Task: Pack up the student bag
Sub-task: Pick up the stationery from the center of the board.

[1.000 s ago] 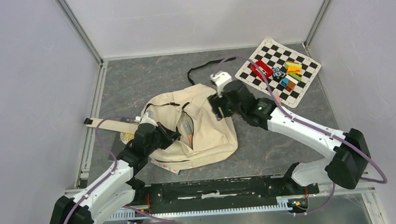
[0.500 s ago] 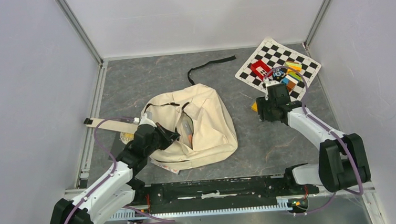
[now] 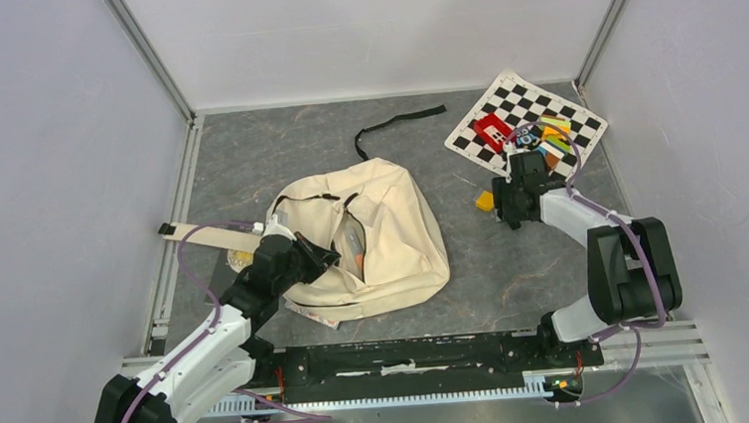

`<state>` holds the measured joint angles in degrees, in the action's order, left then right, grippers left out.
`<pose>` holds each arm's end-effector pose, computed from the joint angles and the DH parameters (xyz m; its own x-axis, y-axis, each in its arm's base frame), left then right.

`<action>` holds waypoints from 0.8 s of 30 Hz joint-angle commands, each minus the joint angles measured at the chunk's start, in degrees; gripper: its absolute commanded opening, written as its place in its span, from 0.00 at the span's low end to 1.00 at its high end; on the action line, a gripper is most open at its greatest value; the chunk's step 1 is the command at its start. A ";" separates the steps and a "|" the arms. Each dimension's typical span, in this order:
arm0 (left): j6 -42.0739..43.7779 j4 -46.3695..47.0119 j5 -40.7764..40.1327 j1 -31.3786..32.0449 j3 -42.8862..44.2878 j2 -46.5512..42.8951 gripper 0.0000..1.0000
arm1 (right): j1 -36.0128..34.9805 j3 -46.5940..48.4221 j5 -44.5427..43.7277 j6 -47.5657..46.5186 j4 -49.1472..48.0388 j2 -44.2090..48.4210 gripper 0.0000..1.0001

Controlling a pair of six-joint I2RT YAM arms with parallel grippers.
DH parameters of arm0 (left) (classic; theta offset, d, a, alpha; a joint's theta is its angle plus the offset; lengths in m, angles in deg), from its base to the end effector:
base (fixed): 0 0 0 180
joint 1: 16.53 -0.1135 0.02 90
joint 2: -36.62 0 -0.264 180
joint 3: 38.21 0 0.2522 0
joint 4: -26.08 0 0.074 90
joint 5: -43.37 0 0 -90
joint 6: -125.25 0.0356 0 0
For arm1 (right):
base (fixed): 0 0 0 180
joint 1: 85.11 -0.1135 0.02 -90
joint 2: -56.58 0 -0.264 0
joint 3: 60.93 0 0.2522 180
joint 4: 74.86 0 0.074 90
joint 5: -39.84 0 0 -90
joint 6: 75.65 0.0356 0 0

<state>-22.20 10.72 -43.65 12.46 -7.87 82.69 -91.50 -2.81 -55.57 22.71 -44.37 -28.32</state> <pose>0.1508 -0.0857 0.1787 -0.6838 -0.5835 -0.4381 -0.0994 0.6693 -0.7363 0.2795 0.0279 0.1708 -0.8359 0.0520 -0.5465 0.0620 0.9981 0.0001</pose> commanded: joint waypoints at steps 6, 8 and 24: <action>-1.39 -1.05 0.35 0.14 -0.49 0.08 0.02 | 0.78 4.40 -2.33 -2.63 -1.40 -3.83 0.52; -1.38 -1.07 0.36 0.17 -0.47 -0.01 0.02 | 0.77 4.42 -2.42 -2.69 -1.21 -4.45 0.50; -1.87 -0.29 0.44 0.10 -0.92 0.21 0.02 | 0.88 -1.11 4.01 0.06 0.94 -0.95 0.27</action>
<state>-22.25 10.76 -43.65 12.46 -7.96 82.75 -90.93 -1.44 -55.13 21.53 -43.95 -32.08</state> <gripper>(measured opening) 0.040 0.352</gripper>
